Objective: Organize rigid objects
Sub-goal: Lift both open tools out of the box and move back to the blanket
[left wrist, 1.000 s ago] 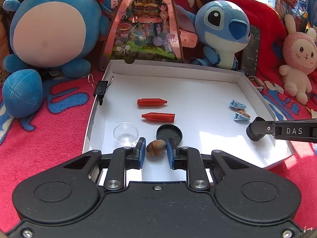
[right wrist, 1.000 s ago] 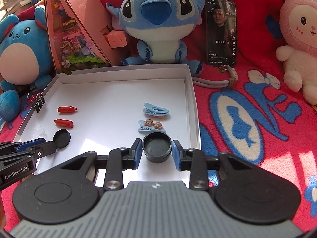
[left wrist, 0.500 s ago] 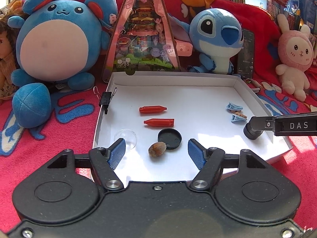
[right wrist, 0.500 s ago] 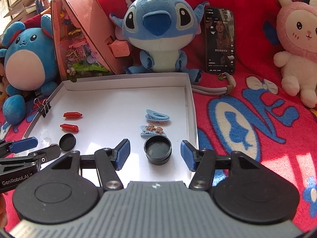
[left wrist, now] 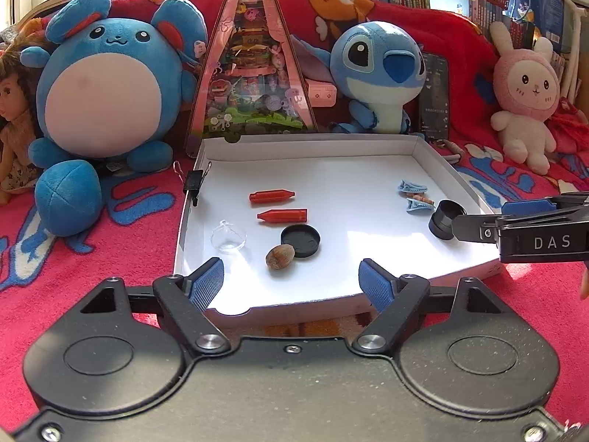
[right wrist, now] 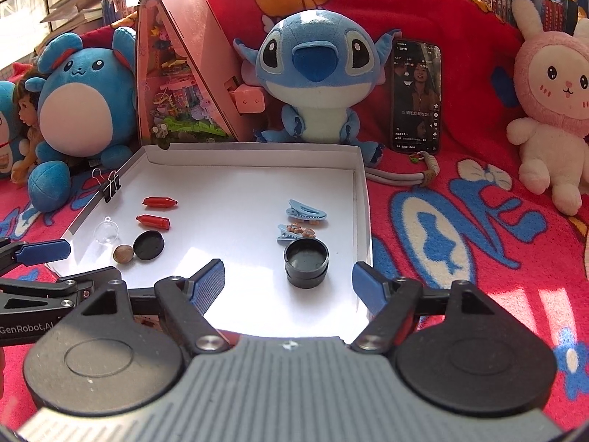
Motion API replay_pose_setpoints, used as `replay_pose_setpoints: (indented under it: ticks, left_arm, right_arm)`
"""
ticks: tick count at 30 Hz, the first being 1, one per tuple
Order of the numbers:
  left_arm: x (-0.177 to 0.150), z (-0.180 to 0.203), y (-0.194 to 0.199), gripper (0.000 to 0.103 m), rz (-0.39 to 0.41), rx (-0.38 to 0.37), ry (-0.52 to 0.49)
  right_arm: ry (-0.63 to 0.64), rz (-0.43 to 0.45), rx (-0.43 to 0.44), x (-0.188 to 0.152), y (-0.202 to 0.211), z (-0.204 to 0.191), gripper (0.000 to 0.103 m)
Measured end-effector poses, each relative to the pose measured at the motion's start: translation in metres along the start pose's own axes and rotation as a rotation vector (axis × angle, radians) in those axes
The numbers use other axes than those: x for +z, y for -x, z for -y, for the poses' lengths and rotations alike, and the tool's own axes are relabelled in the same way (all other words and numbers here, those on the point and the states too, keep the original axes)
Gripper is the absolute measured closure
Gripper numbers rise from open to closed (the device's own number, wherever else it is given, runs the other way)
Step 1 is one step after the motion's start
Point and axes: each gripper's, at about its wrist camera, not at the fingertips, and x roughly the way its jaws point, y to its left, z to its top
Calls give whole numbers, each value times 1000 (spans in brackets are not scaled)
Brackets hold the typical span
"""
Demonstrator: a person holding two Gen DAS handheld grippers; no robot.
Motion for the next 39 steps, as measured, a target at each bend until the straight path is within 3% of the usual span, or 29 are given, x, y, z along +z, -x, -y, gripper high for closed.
replay_pose_setpoints:
  ticks: [18, 39]
  left_arm:
    - [-33, 9, 43, 20, 17, -54, -45]
    - [-79, 23, 65, 19, -16, -89, -87]
  right_arm:
    - [20, 57, 55, -35, 39, -3, 10]
    - [30, 95, 88, -86, 79, -8, 7]
